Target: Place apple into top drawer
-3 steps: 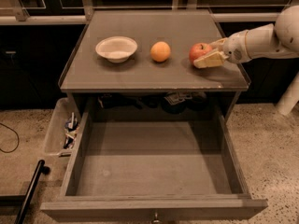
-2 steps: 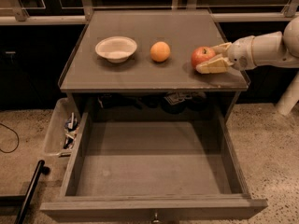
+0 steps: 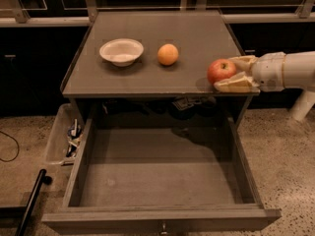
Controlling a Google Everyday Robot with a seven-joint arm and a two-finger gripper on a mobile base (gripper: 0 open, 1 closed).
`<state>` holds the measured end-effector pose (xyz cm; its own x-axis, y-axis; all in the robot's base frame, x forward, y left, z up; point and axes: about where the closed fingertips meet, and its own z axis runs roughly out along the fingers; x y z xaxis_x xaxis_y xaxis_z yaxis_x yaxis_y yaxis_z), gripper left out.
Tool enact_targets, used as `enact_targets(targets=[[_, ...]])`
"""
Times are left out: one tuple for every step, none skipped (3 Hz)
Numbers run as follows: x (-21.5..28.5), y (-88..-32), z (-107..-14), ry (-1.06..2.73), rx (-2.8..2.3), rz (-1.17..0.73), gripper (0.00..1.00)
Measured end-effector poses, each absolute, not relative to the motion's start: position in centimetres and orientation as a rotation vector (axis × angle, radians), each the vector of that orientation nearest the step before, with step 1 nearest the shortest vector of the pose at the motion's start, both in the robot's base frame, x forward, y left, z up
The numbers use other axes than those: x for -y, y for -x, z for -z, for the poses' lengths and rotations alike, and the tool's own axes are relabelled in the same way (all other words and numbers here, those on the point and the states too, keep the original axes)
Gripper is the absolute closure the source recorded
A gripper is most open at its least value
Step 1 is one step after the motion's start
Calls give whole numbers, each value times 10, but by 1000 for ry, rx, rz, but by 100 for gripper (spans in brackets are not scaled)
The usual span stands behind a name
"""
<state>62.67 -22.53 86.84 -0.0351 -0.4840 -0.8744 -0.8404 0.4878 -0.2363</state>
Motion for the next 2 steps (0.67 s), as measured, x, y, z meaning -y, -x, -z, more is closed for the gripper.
enact_targets(targets=[[225,-590,-875,1187,-1628,-390,100],[224,-552,-876,1226,-1585,-363,100]])
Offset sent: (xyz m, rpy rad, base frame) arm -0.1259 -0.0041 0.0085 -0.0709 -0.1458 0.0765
